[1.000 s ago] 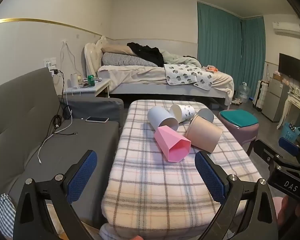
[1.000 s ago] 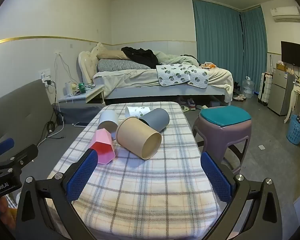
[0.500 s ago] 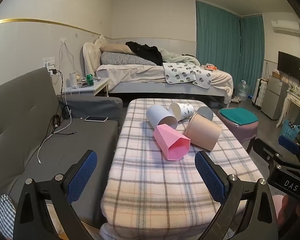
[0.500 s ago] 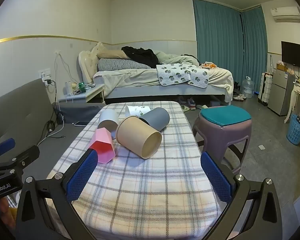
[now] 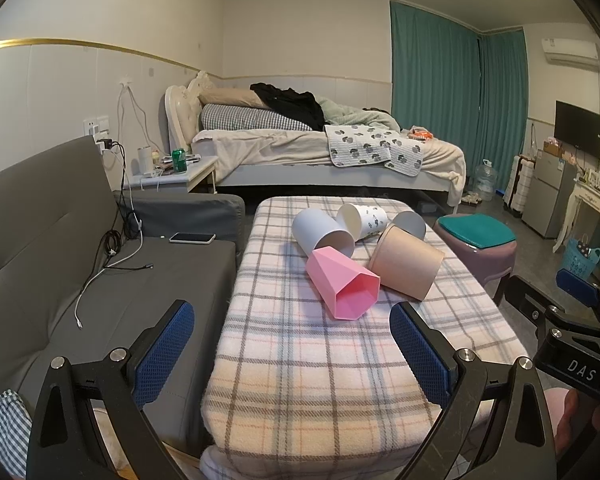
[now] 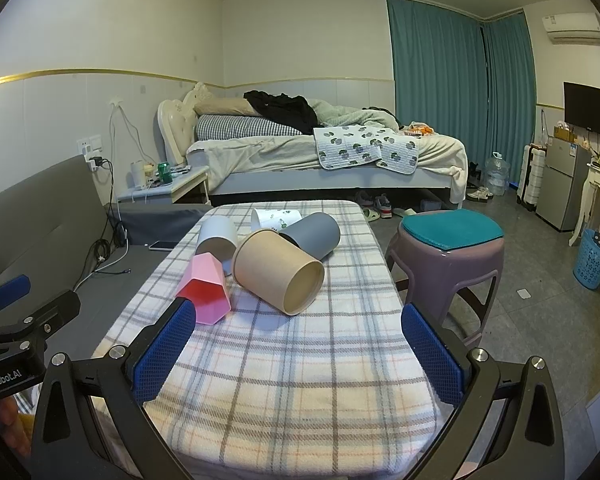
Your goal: Flip cup upside down
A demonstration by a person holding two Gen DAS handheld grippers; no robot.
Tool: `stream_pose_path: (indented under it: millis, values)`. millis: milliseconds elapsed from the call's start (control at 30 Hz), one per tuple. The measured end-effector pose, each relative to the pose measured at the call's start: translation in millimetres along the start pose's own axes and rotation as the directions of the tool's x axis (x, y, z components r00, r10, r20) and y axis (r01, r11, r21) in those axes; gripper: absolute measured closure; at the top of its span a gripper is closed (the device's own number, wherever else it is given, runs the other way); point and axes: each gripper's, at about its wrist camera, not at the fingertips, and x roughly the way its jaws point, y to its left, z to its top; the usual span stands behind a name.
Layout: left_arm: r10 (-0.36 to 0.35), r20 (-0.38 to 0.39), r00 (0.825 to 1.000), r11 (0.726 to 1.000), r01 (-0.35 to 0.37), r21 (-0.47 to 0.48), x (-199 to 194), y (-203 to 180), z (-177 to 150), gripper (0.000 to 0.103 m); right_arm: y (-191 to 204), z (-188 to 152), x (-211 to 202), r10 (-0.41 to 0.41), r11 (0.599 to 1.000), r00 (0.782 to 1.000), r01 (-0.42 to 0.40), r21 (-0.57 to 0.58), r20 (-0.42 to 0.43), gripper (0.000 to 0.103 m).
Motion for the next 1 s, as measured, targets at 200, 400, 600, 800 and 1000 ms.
stream_pose_path:
  millis: [200, 400, 600, 800, 1000]
  values:
    - [0.002, -0.001, 1.000, 1.000, -0.002, 0.002, 0.1, -0.6, 0.2, 0.002, -1.2, -2.0, 1.7, 0.004, 1.000, 1.000, -0.004, 0.001, -0.005, 0.000]
    - [0.001, -0.001, 1.000, 1.000, -0.001, 0.001, -0.1, -0.5, -0.2, 0.002, 0.0, -1.9, 0.9, 0.002, 1.000, 1.000, -0.002, -0.002, -0.005, 0.000]
    - [0.002, -0.001, 1.000, 1.000, -0.002, 0.001, 0.3, -0.5, -0.5, 0.002, 0.1, -1.8, 1.5, 0.002, 1.000, 1.000, -0.002, -0.001, -0.007, 0.000]
    - [0.001, -0.002, 1.000, 1.000, -0.001, 0.003, 1.3, -1.3, -1.4, 0.002, 0.8, -1.3, 1.3, 0.002, 1.000, 1.000, -0.002, -0.004, -0.006, 0.000]
    - [0.001, -0.004, 1.000, 1.000, -0.001, 0.000, 1.6, -1.6, -1.8, 0.002, 3.0, -3.5, 2.6, 0.002, 1.000, 1.000, -0.002, -0.004, -0.007, 0.000]
